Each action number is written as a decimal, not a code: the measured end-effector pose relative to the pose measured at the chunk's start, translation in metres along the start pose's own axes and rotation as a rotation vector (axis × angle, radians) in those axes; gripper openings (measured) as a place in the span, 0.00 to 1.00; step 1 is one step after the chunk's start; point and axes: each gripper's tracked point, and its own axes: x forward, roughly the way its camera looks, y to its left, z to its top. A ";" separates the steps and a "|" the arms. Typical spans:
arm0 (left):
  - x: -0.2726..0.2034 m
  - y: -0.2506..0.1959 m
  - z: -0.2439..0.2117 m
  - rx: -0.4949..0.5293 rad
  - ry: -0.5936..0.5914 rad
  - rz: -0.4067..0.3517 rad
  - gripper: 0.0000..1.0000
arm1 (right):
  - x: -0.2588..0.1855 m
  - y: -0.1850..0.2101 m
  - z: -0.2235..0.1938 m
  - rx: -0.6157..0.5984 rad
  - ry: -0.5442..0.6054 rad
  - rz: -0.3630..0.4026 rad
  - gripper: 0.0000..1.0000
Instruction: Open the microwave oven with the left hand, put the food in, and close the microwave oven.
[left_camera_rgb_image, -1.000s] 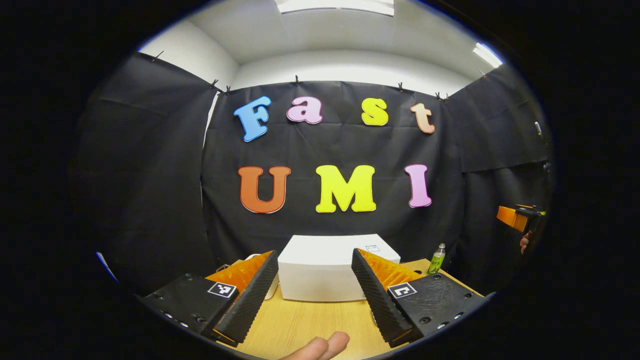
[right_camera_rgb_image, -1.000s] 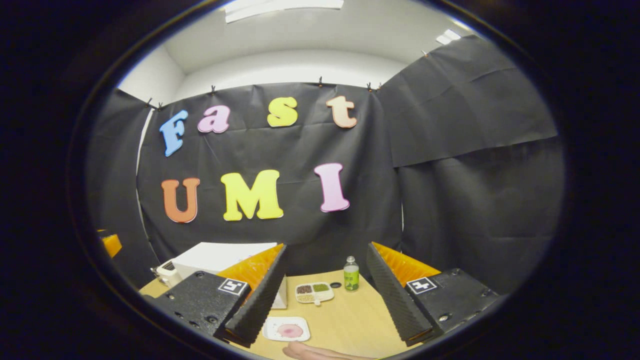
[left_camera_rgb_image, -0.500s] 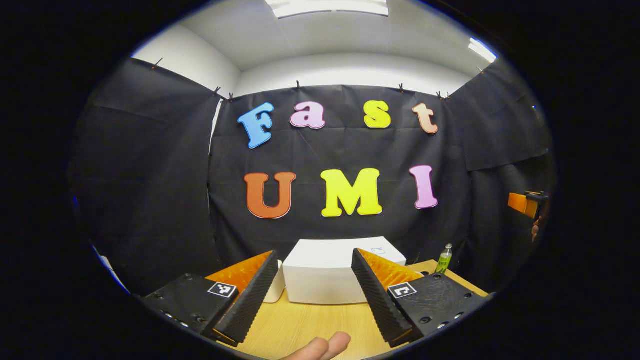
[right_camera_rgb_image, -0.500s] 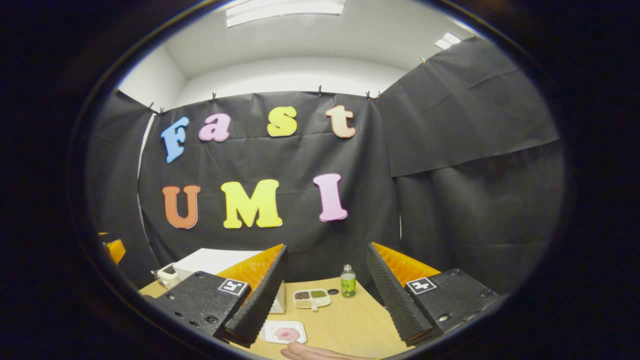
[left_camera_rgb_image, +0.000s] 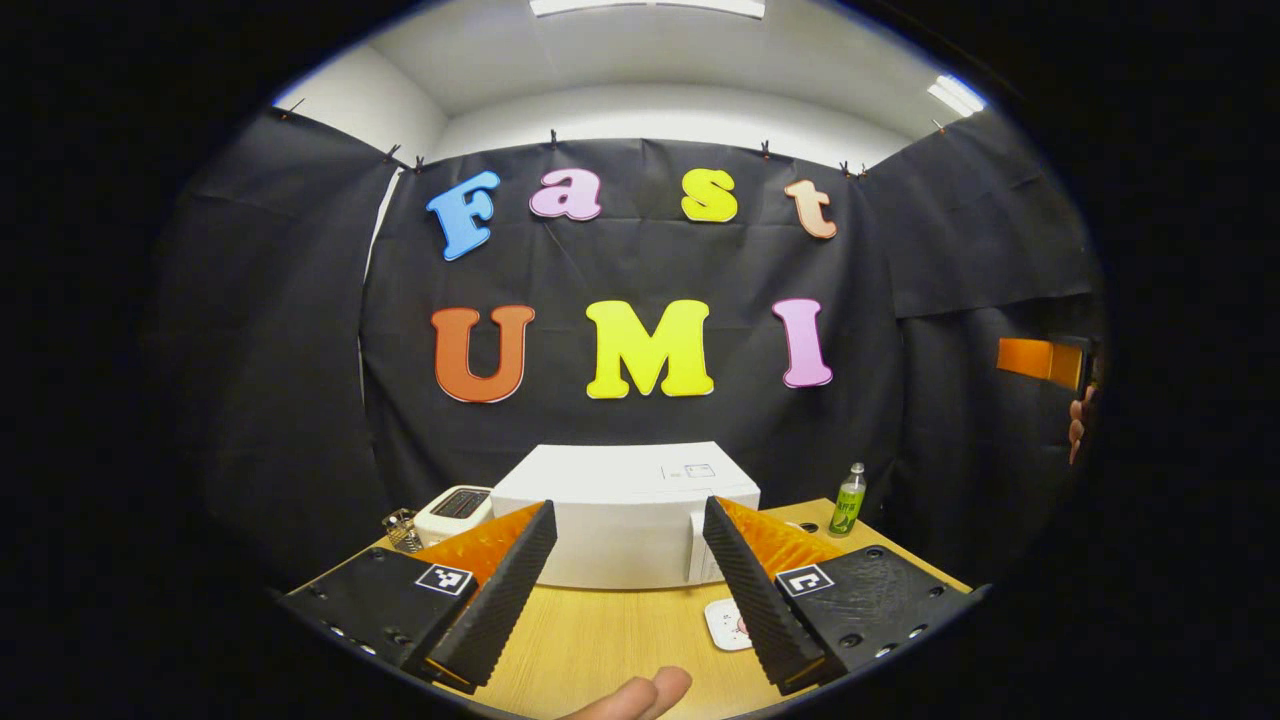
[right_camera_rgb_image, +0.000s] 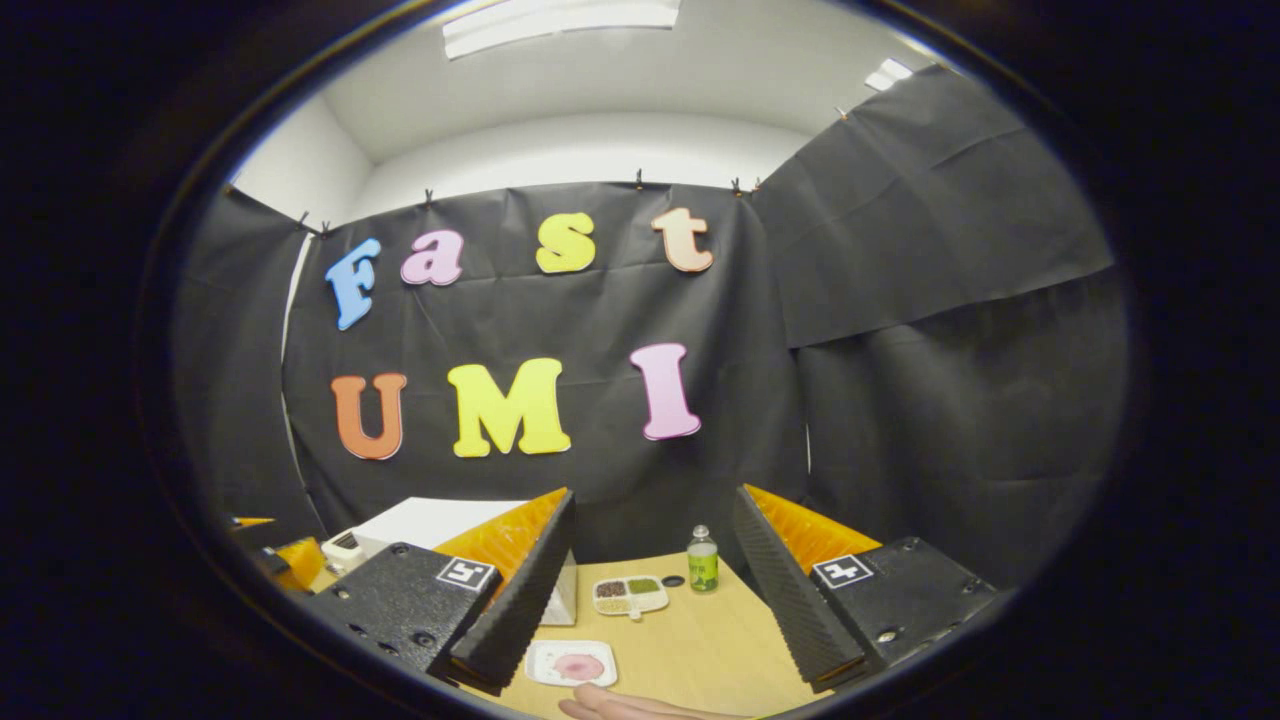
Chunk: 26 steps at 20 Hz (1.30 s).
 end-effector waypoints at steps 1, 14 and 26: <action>0.010 -0.006 -0.012 -0.013 0.011 -0.001 0.94 | -0.001 -0.001 -0.001 -0.002 -0.003 0.002 1.00; 0.154 -0.067 -0.168 -0.070 0.183 -0.116 0.95 | -0.001 -0.040 -0.014 0.019 -0.048 -0.029 0.91; 0.232 -0.086 -0.206 -0.072 0.140 -0.109 0.83 | 0.006 -0.057 -0.034 -0.023 -0.035 -0.037 1.00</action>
